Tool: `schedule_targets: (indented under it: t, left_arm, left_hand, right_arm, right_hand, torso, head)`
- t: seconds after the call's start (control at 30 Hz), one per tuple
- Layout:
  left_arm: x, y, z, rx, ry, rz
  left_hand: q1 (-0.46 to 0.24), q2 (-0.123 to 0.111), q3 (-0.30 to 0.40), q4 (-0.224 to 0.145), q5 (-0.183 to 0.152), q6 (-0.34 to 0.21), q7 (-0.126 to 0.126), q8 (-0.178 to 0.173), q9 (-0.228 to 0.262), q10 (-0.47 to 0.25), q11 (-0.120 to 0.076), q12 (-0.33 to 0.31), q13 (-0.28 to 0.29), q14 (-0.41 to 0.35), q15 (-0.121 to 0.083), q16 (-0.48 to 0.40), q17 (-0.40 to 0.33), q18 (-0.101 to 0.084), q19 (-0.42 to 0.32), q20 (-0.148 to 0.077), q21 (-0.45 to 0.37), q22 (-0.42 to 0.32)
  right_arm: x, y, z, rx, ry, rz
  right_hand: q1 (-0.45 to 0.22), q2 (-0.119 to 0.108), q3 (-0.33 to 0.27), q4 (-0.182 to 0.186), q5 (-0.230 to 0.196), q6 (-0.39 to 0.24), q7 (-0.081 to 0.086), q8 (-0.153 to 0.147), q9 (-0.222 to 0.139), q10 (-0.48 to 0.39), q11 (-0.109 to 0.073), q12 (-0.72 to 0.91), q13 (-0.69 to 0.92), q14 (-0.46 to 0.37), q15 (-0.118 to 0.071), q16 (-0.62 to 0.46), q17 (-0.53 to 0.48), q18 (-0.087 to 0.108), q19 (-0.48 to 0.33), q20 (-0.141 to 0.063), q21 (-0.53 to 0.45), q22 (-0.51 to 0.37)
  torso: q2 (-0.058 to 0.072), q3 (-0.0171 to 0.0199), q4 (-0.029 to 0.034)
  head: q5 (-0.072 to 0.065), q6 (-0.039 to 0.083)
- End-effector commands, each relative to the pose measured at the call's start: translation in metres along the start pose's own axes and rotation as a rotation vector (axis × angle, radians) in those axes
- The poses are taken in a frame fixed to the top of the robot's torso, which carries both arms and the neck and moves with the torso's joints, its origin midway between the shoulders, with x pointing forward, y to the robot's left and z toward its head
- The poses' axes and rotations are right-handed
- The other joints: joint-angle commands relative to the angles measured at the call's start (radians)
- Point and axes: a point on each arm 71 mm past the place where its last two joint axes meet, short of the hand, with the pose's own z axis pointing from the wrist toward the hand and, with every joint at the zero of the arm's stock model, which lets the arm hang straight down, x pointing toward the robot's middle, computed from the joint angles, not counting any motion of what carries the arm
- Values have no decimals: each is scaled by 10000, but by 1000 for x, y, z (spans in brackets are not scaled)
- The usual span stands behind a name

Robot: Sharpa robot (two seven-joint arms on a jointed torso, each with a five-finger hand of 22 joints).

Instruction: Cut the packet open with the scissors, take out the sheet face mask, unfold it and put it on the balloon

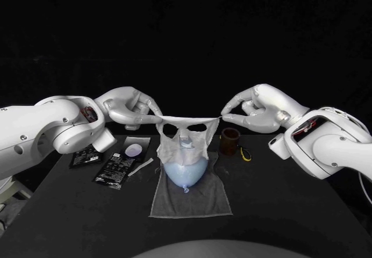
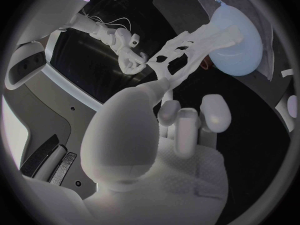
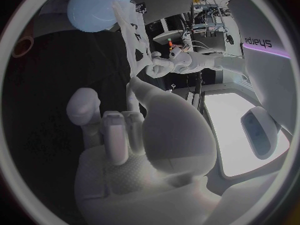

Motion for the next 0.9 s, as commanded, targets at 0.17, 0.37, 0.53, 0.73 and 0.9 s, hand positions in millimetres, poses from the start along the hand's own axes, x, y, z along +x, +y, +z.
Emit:
schedule_targets:
  t: [0.17,0.37,0.53,0.73,0.9]
  left_arm:
    - [9,1,-7,71,410,-233]
    - [12,2,-10,13,546,-275]
    - [18,8,-11,-159,716,-358]
    - [26,15,-13,-297,928,-546]
    - [31,15,-13,-275,1044,-634]
  left_hand:
    - [-36,26,44,-16,31,29,8,31,614,58,0,65,30,523,48,31,1024,9,46,13,43,10]
    - [-37,23,44,-19,31,32,6,33,613,70,-1,75,47,528,47,36,1039,6,57,13,51,24]
    - [-37,23,44,-19,31,32,6,33,613,70,-1,75,47,528,47,36,1039,6,57,13,51,24]
    - [-37,23,44,-19,31,32,6,33,613,70,-1,75,47,528,47,36,1039,6,57,13,51,24]
    - [-39,21,46,-25,32,38,3,36,613,68,-4,70,39,527,45,35,1036,5,59,12,52,27]
  right_arm:
    - [5,-1,-9,113,181,100]
    - [9,-2,-15,215,298,157]
    - [13,-5,-20,348,431,225]
    - [18,-7,-25,448,567,308]
    - [21,-5,-27,451,660,379]
  right_hand:
    - [69,-7,20,48,46,65,-31,162,458,1062,-49,36,2627,1063,-45,43,2627,119,-11,-26,-52,1146]
    - [69,-7,20,48,46,65,-31,162,458,1062,-49,36,2627,1063,-45,43,2627,119,-11,-26,-52,1146]
    - [72,-11,22,56,46,59,-29,174,467,1062,-47,36,2627,1063,-43,43,2627,118,-8,-26,-48,1147]
    - [72,-11,22,56,46,59,-29,174,467,1062,-47,36,2627,1063,-43,43,2627,118,-8,-26,-48,1147]
    - [73,-14,24,61,46,55,-28,183,474,1062,-46,36,2627,1063,-42,43,2627,120,-12,-25,-58,1145]
  torso:
    - [117,-7,13]
    - [189,-10,6]
    - [257,-7,1]
    - [301,-8,2]
    - [314,-2,-1]
  head:
    - [-37,-10]
    - [-28,-13]
    - [9,-35]
    - [-8,-146]
    - [-12,-185]
